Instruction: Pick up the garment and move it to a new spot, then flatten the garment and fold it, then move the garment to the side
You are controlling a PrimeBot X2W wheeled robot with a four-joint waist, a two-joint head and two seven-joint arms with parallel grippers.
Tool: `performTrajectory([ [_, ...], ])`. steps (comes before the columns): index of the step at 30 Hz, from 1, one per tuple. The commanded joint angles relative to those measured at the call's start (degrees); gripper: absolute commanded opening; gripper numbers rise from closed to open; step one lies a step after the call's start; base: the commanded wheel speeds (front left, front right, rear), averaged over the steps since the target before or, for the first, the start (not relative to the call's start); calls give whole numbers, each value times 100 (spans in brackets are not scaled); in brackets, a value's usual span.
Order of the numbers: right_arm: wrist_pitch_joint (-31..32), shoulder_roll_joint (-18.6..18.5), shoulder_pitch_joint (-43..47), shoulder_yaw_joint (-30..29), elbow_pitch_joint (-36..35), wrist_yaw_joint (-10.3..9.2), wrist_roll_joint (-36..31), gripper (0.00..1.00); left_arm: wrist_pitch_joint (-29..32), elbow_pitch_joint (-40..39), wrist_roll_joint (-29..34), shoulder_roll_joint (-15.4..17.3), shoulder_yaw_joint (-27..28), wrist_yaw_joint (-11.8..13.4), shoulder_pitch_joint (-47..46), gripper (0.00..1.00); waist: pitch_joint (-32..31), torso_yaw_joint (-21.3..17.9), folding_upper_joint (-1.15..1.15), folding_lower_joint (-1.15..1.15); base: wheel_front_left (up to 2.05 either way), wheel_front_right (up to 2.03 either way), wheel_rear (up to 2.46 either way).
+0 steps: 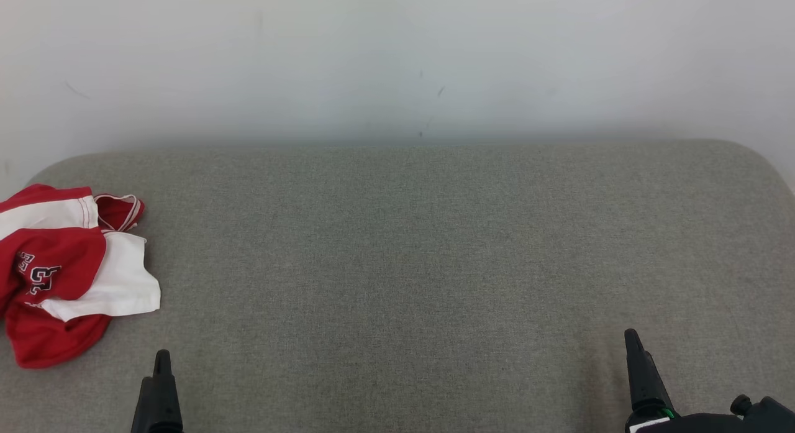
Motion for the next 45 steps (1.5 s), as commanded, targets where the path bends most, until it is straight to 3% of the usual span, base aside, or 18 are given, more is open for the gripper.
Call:
performTrajectory([
  [1, -52, -25, -96, 31, -58, 17, -231, 100, -51, -108, 241, 37, 0, 36, -13, 100, 2, 1, 0, 0, 0, 0, 0],
  [20, -403, -29, -148, 233, 26, 21, -2021, 100, -380, -404, 2368, 45, -198, 441, 102, 100, -6, 6, 0, 0, 0, 0, 0],
  [45, -771, -33, -79, 298, -35, 26, -3648, 100, -714, -662, 4272, 117, -263, 105, 307, 100, 28, 3, 0, 0, 0, 0, 0],
])
